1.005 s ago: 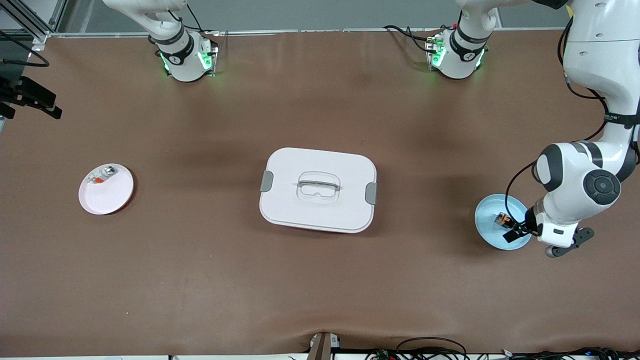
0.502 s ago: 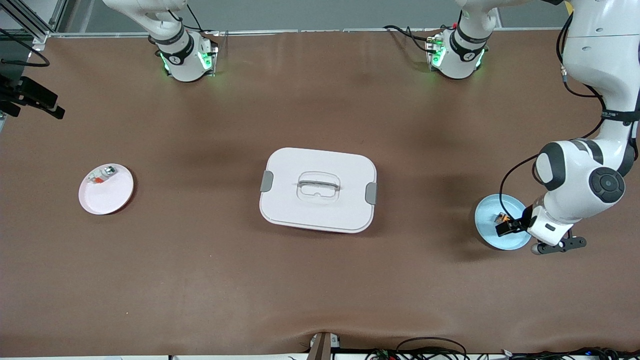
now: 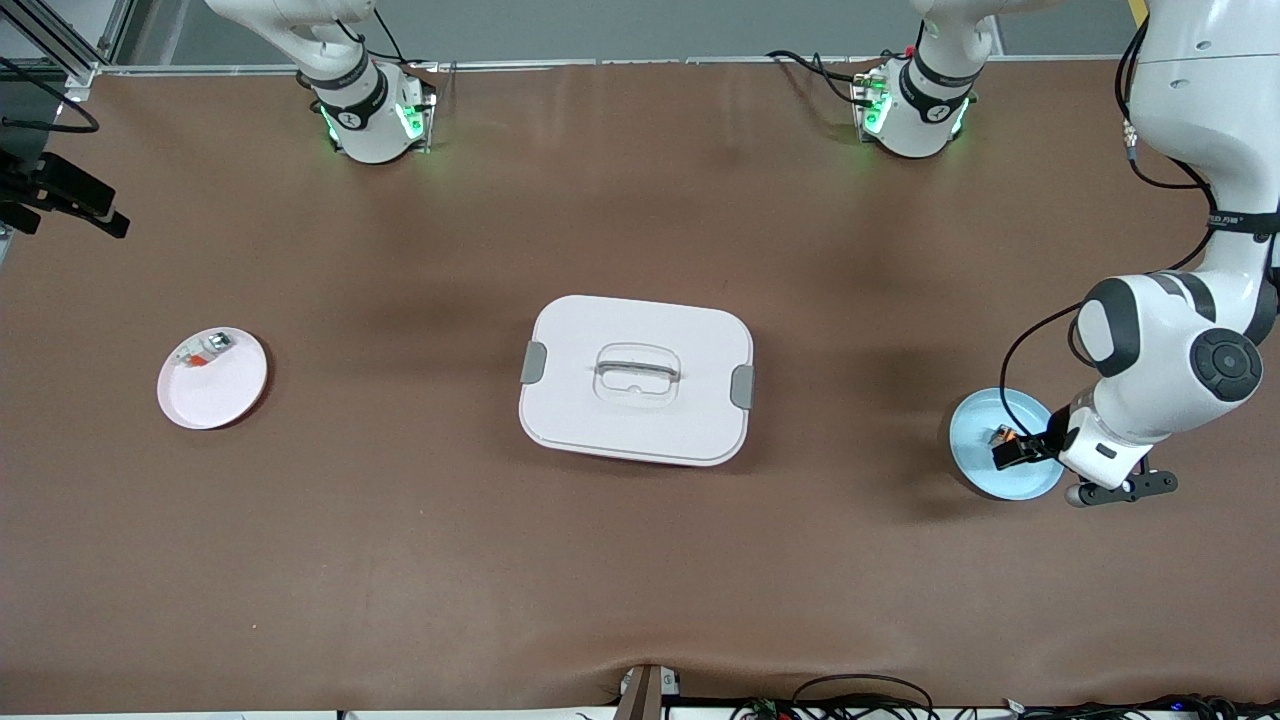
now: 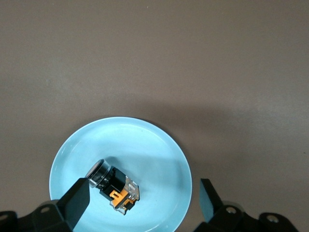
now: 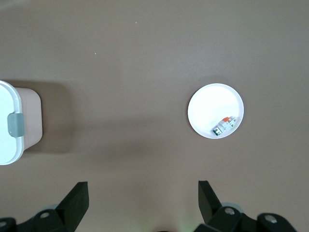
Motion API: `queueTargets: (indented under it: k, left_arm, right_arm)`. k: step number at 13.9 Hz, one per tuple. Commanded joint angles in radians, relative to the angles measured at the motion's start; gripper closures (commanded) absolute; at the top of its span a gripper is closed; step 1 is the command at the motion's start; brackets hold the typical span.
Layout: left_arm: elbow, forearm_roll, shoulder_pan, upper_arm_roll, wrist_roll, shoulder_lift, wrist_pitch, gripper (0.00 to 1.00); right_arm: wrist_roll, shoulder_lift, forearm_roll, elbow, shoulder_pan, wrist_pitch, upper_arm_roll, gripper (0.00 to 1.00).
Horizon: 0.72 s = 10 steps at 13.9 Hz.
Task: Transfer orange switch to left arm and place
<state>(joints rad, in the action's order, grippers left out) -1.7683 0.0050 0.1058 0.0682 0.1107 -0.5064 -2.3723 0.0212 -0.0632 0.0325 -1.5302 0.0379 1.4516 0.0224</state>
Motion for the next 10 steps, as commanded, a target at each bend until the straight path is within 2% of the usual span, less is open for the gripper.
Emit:
queueTargets:
  k: [1, 10]
  left_arm:
    - [-0.019, -0.003, 0.008, 0.010, -0.023, 0.080, 0.033, 0.00]
    - [-0.014, -0.005, 0.014, 0.008, -0.025, 0.351, 0.235, 0.00]
  right_arm:
    - [-0.014, -0.021, 0.017, -0.019, 0.007, 0.010, -0.001, 0.00]
    - [-0.012, -0.020, 0.017, -0.024, 0.005, 0.015, -0.005, 0.00]
